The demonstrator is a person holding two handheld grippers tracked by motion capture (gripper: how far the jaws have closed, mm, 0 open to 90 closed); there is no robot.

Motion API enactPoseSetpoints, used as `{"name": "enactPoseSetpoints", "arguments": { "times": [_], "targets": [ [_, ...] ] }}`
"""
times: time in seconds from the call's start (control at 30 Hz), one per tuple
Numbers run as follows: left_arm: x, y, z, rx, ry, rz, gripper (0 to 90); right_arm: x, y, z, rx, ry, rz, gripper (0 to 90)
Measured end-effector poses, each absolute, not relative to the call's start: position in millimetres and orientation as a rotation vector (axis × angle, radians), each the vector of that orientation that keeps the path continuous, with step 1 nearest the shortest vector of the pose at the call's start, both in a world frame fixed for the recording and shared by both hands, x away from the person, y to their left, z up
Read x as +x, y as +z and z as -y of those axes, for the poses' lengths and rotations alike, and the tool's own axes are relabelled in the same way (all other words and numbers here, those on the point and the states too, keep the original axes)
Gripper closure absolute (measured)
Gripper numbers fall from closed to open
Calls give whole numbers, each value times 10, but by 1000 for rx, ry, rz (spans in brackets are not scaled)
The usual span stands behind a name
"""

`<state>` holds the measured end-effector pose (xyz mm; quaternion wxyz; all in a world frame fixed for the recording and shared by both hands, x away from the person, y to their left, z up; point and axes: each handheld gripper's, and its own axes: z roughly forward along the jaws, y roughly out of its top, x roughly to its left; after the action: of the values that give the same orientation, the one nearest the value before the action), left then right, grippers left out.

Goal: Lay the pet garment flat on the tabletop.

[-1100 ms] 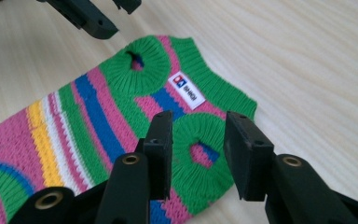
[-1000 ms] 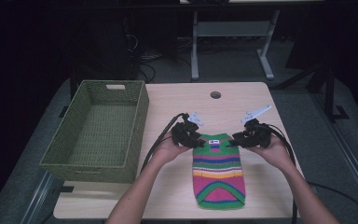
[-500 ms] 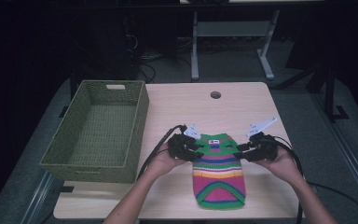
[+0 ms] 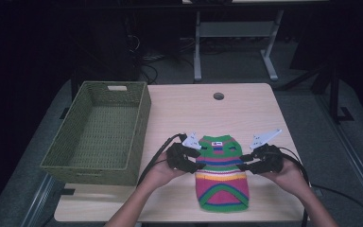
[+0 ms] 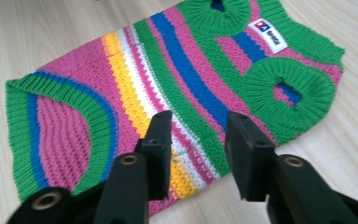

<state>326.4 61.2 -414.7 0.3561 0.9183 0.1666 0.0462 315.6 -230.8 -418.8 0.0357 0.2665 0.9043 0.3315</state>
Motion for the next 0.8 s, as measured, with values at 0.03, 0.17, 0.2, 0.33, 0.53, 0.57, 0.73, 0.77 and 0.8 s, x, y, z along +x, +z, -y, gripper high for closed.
{"name": "enactPoseSetpoints", "arguments": {
  "times": [0.03, 0.17, 0.2, 0.33, 0.53, 0.57, 0.73, 0.77, 0.8],
  "targets": [
    [3249, -4152, -612, 2373, 118, -430, 529, 3142, -4190, 2306, 816, 1014, -2779, 638],
    [3194, -4186, -614, 2377, 116, -416, 596, 3091, -4194, 2311, 798, 1008, -2774, 717],
    [3183, -4196, -617, 2379, 105, -412, 626, 3082, -4197, 2313, 796, 1008, -2775, 738],
    [3128, -4234, -616, 2401, 92, -371, 776, 3040, -4210, 2325, 792, 1015, -2775, 816],
    [3062, -4317, -571, 2464, 65, -327, 900, 2969, -4269, 2309, 771, 983, -2787, 898],
    [3046, -4338, -554, 2456, 50, -339, 900, 2962, -4285, 2299, 767, 974, -2791, 898],
    [3042, -4401, -514, 2474, 34, -331, 900, 2941, -4384, 2243, 765, 929, -2830, 899],
    [3043, -4414, -506, 2480, 30, -334, 900, 2942, -4408, 2235, 768, 931, -2834, 898],
    [3043, -4432, -497, 2479, 26, -340, 900, 2951, -4429, 2228, 753, 906, -2837, 898]
  ]
}}
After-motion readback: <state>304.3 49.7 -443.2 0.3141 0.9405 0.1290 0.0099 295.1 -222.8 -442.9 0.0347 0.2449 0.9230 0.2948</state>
